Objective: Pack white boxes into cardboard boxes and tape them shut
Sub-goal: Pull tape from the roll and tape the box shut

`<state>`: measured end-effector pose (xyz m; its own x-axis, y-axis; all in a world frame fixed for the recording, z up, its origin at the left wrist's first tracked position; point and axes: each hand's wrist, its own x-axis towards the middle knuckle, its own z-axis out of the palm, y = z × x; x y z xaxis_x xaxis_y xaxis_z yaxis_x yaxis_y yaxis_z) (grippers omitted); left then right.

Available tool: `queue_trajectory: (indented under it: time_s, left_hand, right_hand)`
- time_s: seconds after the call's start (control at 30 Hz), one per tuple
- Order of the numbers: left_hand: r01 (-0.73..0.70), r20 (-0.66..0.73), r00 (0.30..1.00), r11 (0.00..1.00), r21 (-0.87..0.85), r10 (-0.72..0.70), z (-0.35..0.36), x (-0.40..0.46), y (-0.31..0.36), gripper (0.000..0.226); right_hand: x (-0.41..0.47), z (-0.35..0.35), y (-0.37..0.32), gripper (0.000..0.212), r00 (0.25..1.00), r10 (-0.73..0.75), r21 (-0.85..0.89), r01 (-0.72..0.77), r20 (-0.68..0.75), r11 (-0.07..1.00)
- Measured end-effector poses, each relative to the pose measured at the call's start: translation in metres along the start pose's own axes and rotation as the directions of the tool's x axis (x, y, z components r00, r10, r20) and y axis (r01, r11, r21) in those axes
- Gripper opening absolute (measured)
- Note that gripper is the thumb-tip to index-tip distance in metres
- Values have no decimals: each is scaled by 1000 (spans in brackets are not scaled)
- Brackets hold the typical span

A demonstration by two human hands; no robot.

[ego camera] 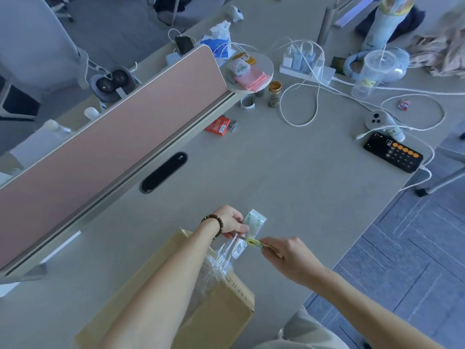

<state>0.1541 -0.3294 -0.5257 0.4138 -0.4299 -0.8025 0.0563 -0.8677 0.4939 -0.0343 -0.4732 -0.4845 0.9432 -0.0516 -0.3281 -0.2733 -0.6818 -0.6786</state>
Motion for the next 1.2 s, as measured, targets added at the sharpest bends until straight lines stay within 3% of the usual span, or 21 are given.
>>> queue_trajectory:
  time_s: [0.13,0.33,0.63,1.2]
  left_hand:
    - [-20,3,1000,1000,-22,20,0,0,-2,16]
    - [-34,3,999,999,-8,34,2,2,-6,16]
    - [-33,2,999,996,-83,33,2,1,-9,14]
    - [-61,10,998,996,-64,62,3,1,-20,14]
  right_hand:
    - [2,19,-19,20,998,-62,-94,60,-16,994]
    - [8,28,-29,21,998,-19,-197,30,56,980]
    - [12,13,-31,20,994,5,-246,21,105,969]
    - [24,33,-35,22,986,-6,-256,49,167,965]
